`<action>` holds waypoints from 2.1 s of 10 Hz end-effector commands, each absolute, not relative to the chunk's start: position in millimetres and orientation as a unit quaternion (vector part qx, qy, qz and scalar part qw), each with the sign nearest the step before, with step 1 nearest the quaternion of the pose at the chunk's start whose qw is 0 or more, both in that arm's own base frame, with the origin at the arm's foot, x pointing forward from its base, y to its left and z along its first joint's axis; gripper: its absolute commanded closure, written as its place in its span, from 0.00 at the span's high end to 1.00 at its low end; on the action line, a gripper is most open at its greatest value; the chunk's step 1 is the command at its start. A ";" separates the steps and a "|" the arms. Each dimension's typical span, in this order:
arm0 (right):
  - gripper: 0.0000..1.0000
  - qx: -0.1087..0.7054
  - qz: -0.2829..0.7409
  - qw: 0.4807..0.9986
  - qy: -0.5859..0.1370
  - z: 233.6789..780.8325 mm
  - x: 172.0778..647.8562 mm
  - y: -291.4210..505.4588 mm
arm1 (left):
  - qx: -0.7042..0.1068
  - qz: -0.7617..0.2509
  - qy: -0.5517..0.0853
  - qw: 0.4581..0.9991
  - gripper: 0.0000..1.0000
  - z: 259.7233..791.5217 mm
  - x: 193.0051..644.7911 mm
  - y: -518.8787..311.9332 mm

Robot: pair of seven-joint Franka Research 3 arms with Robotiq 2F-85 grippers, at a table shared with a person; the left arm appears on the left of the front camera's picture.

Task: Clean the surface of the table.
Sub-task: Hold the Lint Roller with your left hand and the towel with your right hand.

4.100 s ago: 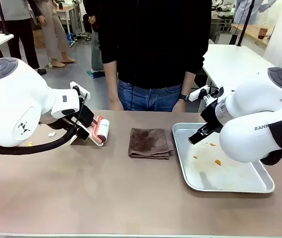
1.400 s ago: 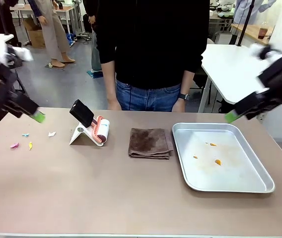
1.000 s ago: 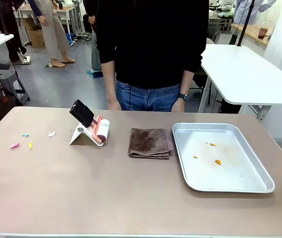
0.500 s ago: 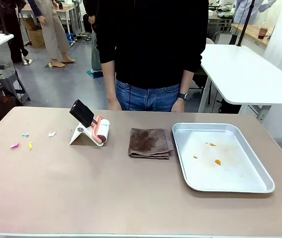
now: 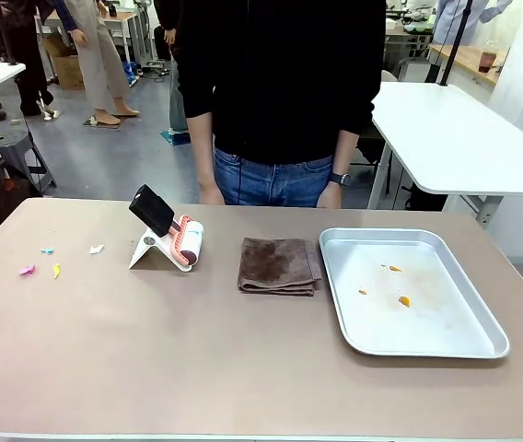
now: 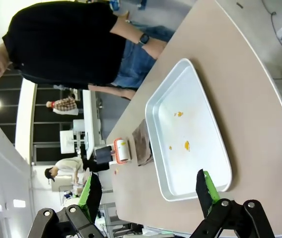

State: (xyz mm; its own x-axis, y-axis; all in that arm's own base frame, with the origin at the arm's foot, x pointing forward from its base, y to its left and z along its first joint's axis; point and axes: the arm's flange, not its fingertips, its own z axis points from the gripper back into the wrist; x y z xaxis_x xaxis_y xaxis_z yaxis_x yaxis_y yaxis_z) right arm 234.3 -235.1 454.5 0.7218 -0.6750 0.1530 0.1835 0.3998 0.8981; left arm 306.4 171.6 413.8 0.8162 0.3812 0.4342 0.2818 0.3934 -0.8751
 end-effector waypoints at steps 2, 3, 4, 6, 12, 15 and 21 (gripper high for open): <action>1.00 0.470 -0.245 0.803 -0.272 437.6 223.7 -199.2 | -0.541 0.017 -0.316 0.779 1.00 410.7 288.3 171.0; 1.00 0.467 -0.244 0.806 -0.271 438.6 225.2 -198.1 | -0.536 0.017 -0.317 0.782 1.00 409.9 286.0 175.9; 1.00 0.464 -0.241 0.807 -0.273 440.2 224.3 -196.6 | -0.538 0.019 -0.312 0.783 1.00 408.1 285.1 179.7; 1.00 0.438 -0.217 0.833 -0.262 455.0 237.8 -174.1 | -0.519 0.009 -0.301 0.800 1.00 417.5 291.4 177.3; 1.00 0.294 -0.008 0.924 -0.244 519.8 340.7 37.0 | -0.412 -0.119 -0.200 0.881 1.00 475.7 386.8 78.3; 1.00 0.223 0.097 0.941 -0.235 509.6 381.6 148.0 | -0.289 -0.158 -0.157 0.931 1.00 484.4 422.6 37.4; 1.00 0.118 0.182 0.965 -0.145 420.3 423.3 269.2 | -0.279 -0.065 -0.082 0.955 1.00 471.9 508.0 -12.3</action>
State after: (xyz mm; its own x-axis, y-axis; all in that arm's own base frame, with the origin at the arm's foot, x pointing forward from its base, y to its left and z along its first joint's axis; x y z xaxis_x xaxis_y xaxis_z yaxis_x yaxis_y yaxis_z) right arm 414.2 254.1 420.3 0.8744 0.3399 0.3463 -0.4251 0.8808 0.2087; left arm 500.3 -4.7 464.9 0.9587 -0.1382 0.2485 0.2463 0.8405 -0.4826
